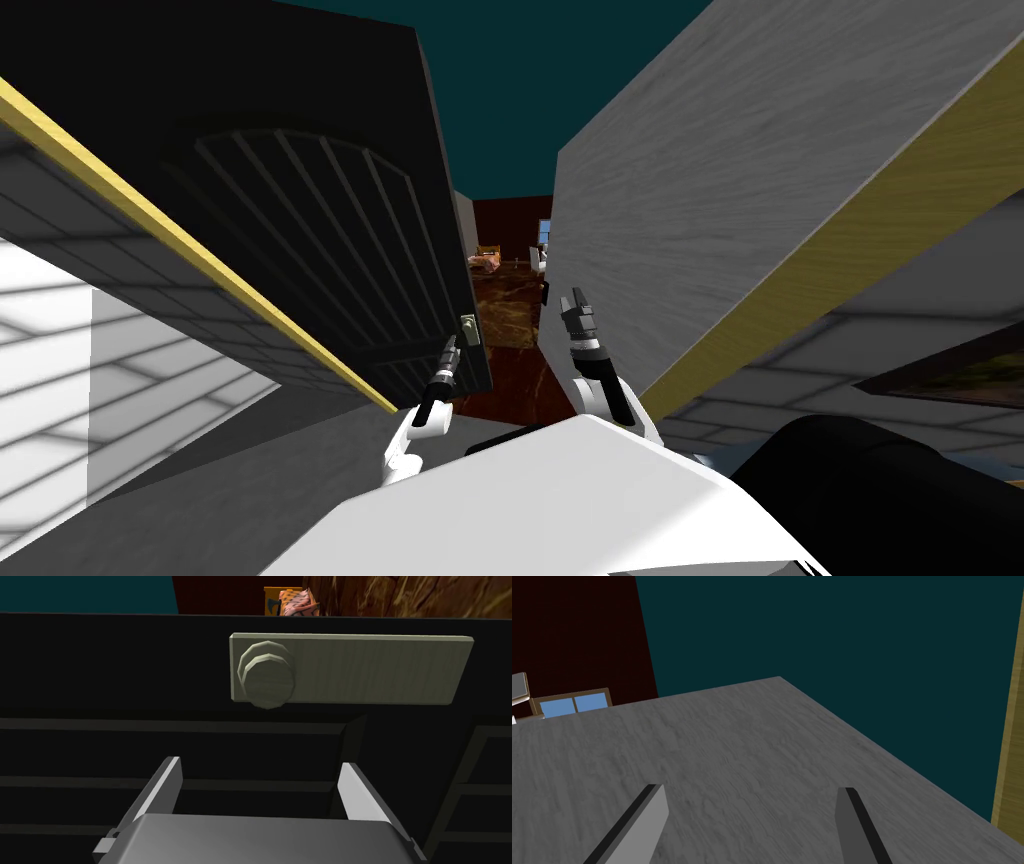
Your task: Push the door open
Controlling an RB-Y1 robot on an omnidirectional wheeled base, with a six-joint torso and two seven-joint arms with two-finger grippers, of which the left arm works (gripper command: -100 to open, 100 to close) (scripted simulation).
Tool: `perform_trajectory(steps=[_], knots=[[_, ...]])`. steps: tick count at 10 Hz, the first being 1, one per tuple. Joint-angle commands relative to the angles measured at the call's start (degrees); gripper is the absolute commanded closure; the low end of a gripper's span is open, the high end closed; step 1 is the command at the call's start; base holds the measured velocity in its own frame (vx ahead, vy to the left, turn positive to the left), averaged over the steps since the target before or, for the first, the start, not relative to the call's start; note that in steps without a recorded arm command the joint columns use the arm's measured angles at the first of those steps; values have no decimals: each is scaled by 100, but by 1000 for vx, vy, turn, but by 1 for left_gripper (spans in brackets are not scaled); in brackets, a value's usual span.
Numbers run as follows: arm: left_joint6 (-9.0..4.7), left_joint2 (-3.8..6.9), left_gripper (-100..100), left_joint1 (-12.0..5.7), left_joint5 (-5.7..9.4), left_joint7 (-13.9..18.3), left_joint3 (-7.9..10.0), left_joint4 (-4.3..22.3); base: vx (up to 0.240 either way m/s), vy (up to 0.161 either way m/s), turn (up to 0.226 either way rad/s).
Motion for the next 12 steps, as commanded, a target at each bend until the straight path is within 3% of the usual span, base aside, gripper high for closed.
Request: perform_trajectory(steps=[1, 2, 5, 11, 12], knots=[[32, -73, -100, 43, 12, 8, 4, -59, -254, -76, 63], [26, -45, -100, 37, 6, 5, 0, -54, -114, -38, 12], [-21, -7, -100, -5, 10, -17, 48, 18, 148, -21, -18], [-97, -55, -100, -76, 16, -48, 120, 131, 187, -26, -15], [-97, -55, 100, -76, 16, -48, 120, 131, -12, 4, 3]])
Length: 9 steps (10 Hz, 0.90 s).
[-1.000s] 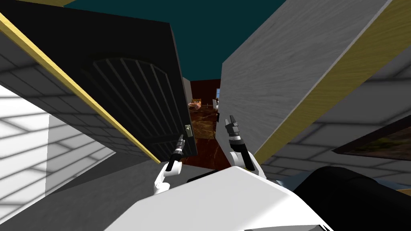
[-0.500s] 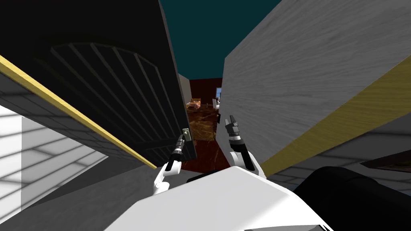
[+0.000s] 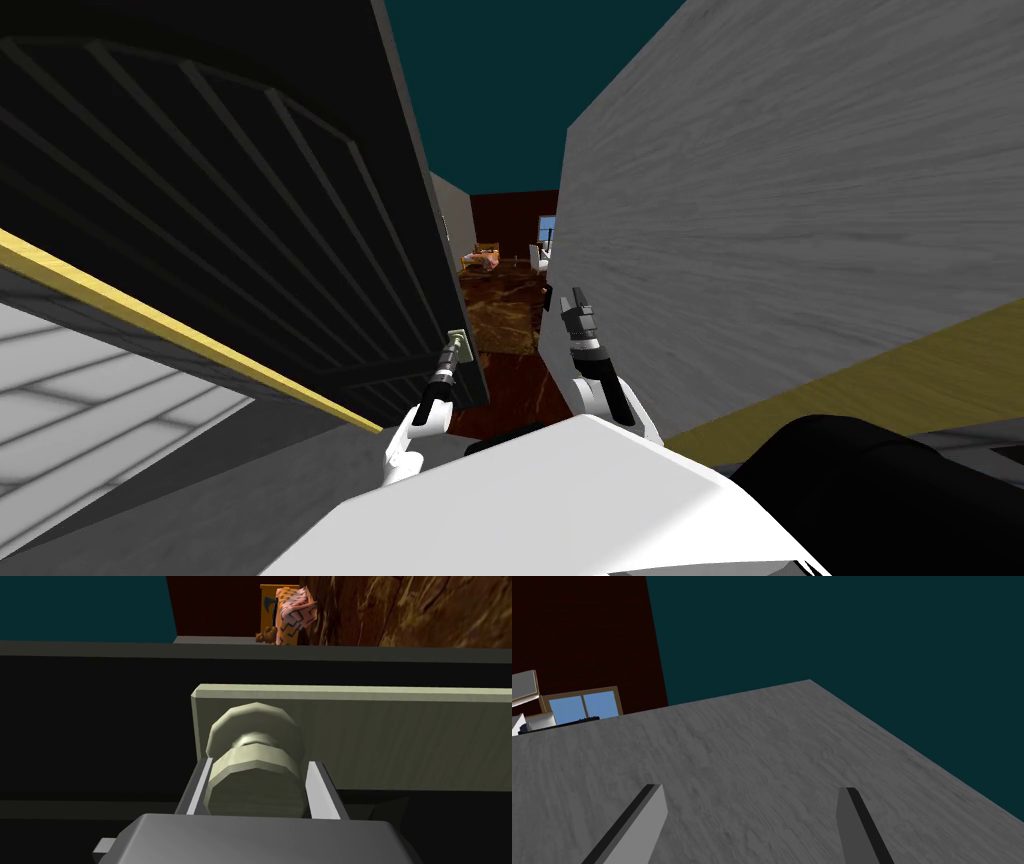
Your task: Push the door open
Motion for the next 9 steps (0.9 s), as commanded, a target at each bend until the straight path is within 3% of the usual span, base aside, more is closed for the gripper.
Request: perform_trajectory(steps=[1, 5, 9], knots=[[4, 2, 100, 6, 0, 1, -1, 3, -30, 10, -8], [4, 2, 100, 6, 0, 1, -1, 3, -14, 2, 0], [24, 78, 100, 9, 33, -81, 2, 23, 166, -23, 100]])
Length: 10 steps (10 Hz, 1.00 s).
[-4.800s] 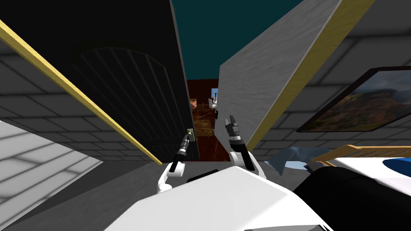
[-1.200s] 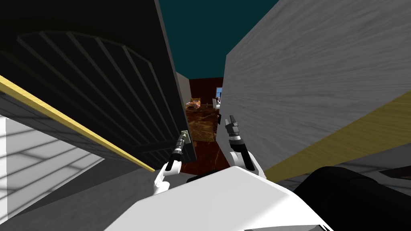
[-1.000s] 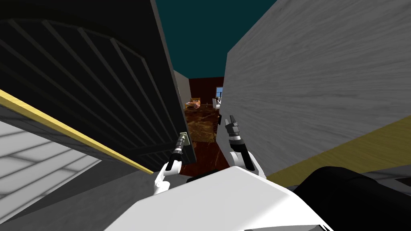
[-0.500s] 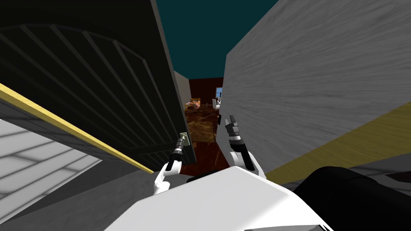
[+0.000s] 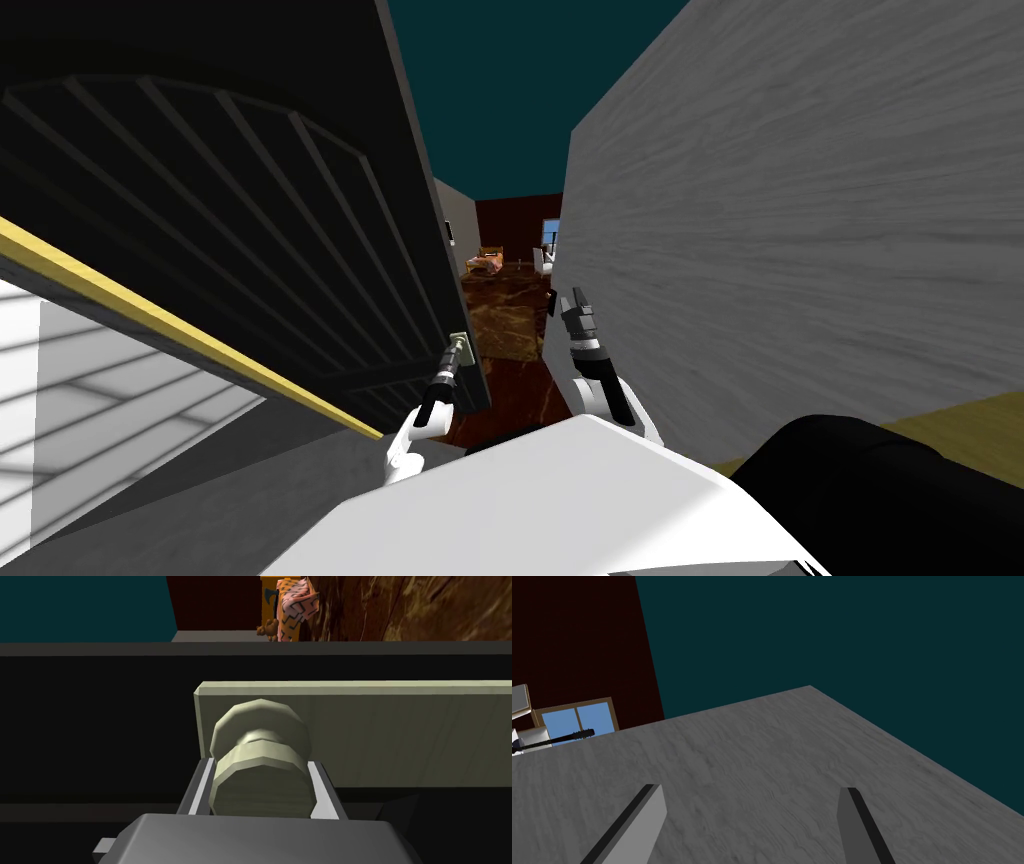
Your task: Push the door open
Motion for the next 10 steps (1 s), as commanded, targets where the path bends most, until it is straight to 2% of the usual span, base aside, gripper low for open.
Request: perform_trajectory(steps=[1, 4, 5, 8, 10], knots=[[19, 93, 100, 4, 29, -24, 55, -121, 193, 8, 144], [28, 129, 100, -6, 68, -105, 62, -116, 199, 5, 177], [44, 124, -100, 45, 70, -69, 36, -179, -45, -54, 70], [79, 92, -100, 96, 84, -49, 11, -258, -221, -80, 20], [115, 20, -100, 148, 99, -30, -13, -338, -246, -96, 35]])
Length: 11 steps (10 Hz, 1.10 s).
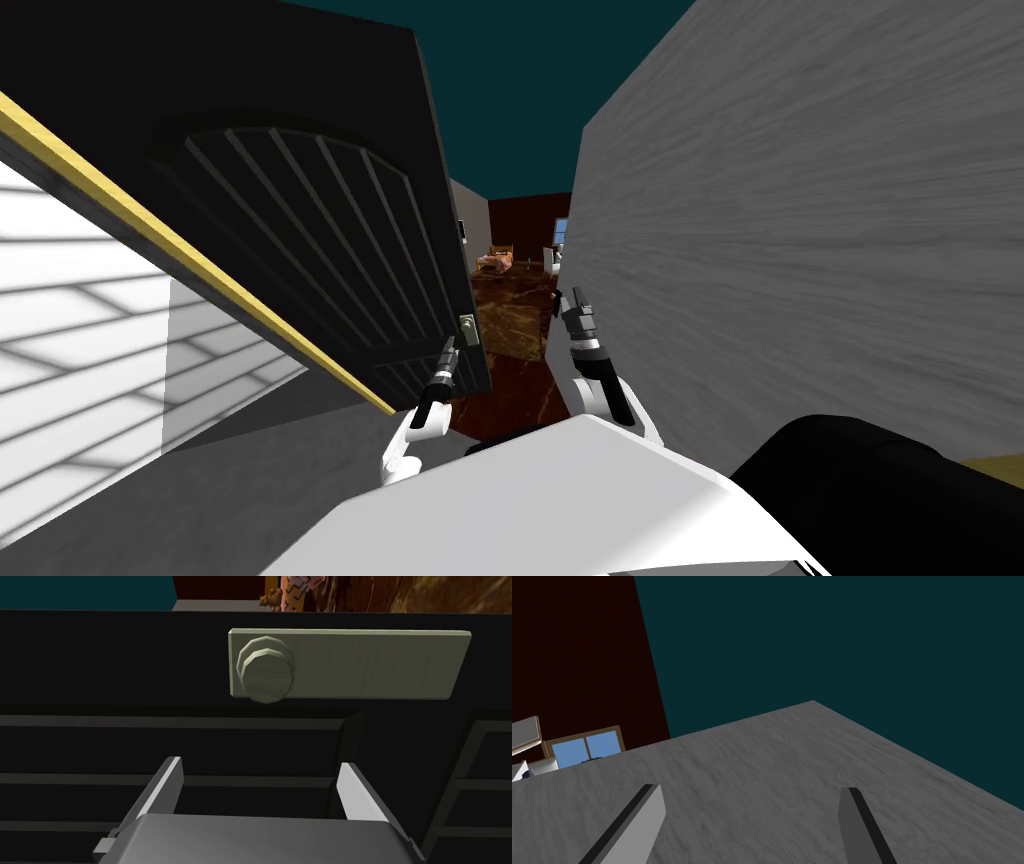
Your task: Push the door open
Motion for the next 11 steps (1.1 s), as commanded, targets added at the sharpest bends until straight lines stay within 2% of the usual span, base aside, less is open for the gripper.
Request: perform_trajectory(steps=[1, 3, 5, 8, 10, 11], knots=[[43, -83, -100, 46, 14, 21, -22, -81, -242, -89, 42], [-3, -14, -100, 7, 9, 2, 9, -12, -23, -32, -7], [-31, 3, -100, -14, 10, -8, 30, 22, 168, -18, -12], [-93, -8, -100, -61, 11, -30, 78, 99, 211, -20, -16], [-137, -58, -100, -94, 11, -45, 112, 152, 206, -35, -20], [-122, -40, -100, -84, 11, -39, 101, 138, 94, -15, 0]])
